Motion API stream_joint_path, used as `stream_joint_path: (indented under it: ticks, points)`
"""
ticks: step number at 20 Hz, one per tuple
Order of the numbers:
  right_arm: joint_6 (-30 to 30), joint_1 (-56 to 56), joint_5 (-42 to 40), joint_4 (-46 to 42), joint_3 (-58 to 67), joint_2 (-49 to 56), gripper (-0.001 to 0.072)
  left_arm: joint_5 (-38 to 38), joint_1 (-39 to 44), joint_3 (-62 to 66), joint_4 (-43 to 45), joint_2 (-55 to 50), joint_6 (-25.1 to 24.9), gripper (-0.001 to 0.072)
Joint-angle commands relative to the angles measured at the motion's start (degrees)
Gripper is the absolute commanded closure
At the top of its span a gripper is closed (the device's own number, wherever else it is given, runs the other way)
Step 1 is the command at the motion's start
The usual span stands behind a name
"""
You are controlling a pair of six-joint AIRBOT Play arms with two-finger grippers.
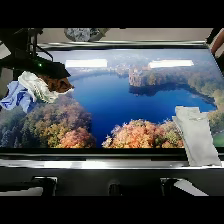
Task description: Fold the shirts.
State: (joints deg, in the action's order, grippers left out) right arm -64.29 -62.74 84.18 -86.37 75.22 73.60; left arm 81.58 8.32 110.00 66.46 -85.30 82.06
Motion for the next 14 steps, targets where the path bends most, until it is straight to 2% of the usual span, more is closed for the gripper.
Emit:
stream_joint_path:
  ticks: [1,2,3,5,6,7,8,9,11,14]
  points:
    - [2.43,7.69,-12.31,1.84,20.52,-0.26,0.0013,-5.46,0.13,2.10,2.32,0.02,0.00,0.0667]
    - [3.28,13.29,-16.46,2.19,23.80,-0.26,0.0020,-7.65,0.63,2.51,8.52,0.02,1.68,0.0667]
    - [3.50,19.89,-18.40,2.19,25.27,-0.26,0.0020,-8.55,1.44,2.51,18.38,-0.24,5.68,0.0667]
    - [2.49,33.38,-15.74,2.08,25.14,0.52,0.0020,-4.72,2.19,2.47,33.99,-2.01,12.22,0.0660]
    - [0.15,39.50,-11.93,1.05,24.83,1.84,0.0019,-0.50,1.64,1.81,34.62,-3.06,13.20,0.0557]
    - [-1.16,45.27,-7.61,-0.42,23.85,3.85,0.0019,5.18,1.05,0.09,33.05,-3.91,13.18,0.0281]
    - [-1.75,49.33,-3.17,-0.63,22.84,6.19,0.0019,10.95,0.52,-3.85,30.69,-4.22,13.07,0.0073]
    - [-2.51,52.52,1.36,1.09,21.57,8.98,0.0019,12.33,0.28,-10.14,27.87,-3.52,12.26,0.0075]
    - [-2.69,56.81,6.78,4.50,18.67,13.42,0.0019,5.60,0.74,-24.02,24.33,0.59,13.29,0.0076]
    - [-2.62,61.24,5.55,-0.50,17.66,15.47,0.0017,-6.32,1.36,-35.32,24.35,7.17,19.19,0.0076]
